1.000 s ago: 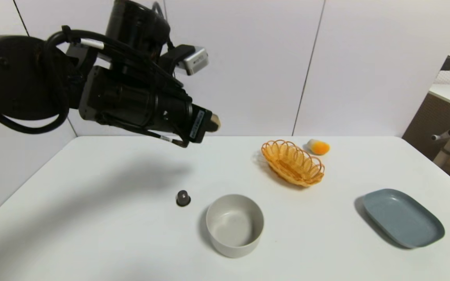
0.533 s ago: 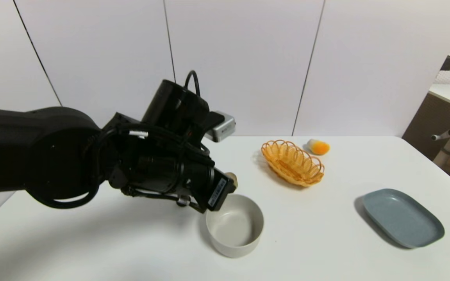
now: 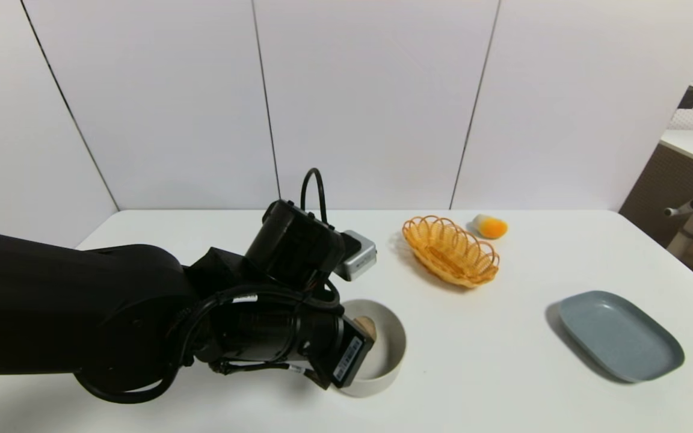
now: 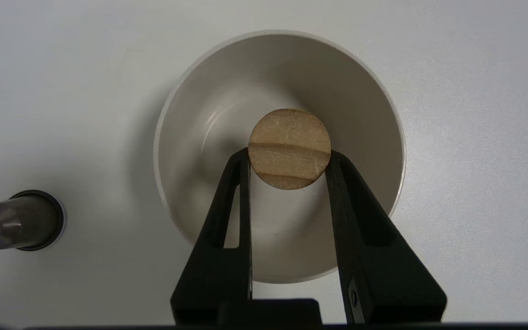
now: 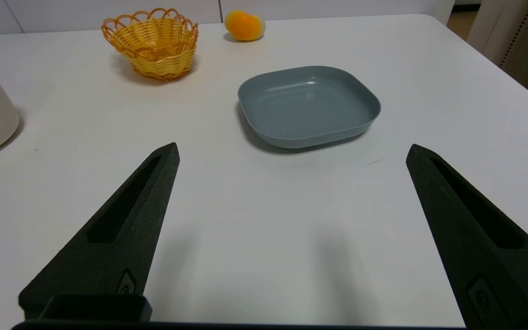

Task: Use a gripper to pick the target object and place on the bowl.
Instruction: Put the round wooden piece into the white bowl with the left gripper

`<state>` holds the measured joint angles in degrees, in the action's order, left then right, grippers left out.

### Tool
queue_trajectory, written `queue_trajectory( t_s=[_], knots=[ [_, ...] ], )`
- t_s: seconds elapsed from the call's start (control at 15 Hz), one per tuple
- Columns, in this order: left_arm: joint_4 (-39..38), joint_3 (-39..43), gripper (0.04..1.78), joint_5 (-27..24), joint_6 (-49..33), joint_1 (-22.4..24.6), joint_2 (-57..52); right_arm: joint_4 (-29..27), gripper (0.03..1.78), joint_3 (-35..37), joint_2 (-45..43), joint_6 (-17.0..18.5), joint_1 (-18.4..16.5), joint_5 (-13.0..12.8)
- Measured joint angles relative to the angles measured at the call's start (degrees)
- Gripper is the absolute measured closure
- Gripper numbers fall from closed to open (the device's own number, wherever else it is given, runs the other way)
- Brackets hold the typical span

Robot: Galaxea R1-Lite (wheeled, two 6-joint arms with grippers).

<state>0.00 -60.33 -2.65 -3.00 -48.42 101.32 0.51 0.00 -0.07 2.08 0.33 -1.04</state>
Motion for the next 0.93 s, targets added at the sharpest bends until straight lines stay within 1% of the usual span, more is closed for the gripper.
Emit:
queue_trajectory(
  t_s=[0.27,0.33,0.47,0.6,0.8,0.93],
  knots=[
    [-0.02,0.11,1.28,0.01,0.02,-0.61,1.27,0.0,0.1,0.0,0.0,0.02,0.0,0.0],
    [-0.07,-0.15,1.14,0.15,0.17,-0.66,1.52,0.0,0.1,0.0,0.0,0.04,0.0,0.0],
    [-0.63,-0.3,0.9,0.09,0.61,-0.66,1.79,-0.02,0.1,0.0,0.0,0.02,-0.02,0.0],
    [-1.23,-0.33,0.73,0.12,0.94,-0.66,1.83,0.0,0.1,0.0,0.0,0.02,0.0,-0.01],
    [-4.46,-1.96,0.53,0.76,2.65,-0.2,0.69,0.0,0.1,0.0,0.0,0.02,0.0,-0.01],
    [-2.94,-4.19,0.43,1.57,3.11,1.45,-1.71,0.01,0.1,0.0,0.0,0.02,-0.02,-0.01]
  ],
)
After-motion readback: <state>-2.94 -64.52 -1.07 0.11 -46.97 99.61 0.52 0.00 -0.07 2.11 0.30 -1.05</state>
